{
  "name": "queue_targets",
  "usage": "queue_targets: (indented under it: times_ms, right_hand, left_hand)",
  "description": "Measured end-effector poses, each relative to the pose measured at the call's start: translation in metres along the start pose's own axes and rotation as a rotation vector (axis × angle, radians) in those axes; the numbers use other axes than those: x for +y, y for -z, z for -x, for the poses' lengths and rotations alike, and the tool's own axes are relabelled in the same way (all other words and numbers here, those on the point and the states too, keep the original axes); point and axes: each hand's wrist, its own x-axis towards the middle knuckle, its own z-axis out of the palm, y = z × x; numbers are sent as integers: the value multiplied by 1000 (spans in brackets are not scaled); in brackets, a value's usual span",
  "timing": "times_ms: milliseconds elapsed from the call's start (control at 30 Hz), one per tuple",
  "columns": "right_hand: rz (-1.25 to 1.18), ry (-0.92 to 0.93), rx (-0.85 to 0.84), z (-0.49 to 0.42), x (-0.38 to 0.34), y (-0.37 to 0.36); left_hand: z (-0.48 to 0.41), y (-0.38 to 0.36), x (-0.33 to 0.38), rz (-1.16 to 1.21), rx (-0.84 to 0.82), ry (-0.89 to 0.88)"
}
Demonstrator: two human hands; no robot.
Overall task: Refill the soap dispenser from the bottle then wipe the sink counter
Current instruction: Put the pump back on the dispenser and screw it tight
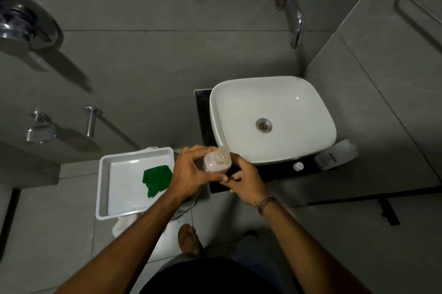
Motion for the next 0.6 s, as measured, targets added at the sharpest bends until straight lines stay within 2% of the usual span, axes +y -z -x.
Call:
queue_targets:
  times_ms: [233, 433, 600]
  right_hand:
    - [-121, -160, 70, -13, 63, -31]
    - [-138, -260, 115, -28, 82, -34]
    - [-155, -276, 156, -38, 88, -32]
  left_hand:
    - [14, -41, -57, -28, -46, 157]
    - [7, -67, -79, -48, -60, 273]
    - [-2, -74, -83, -80, -67, 296]
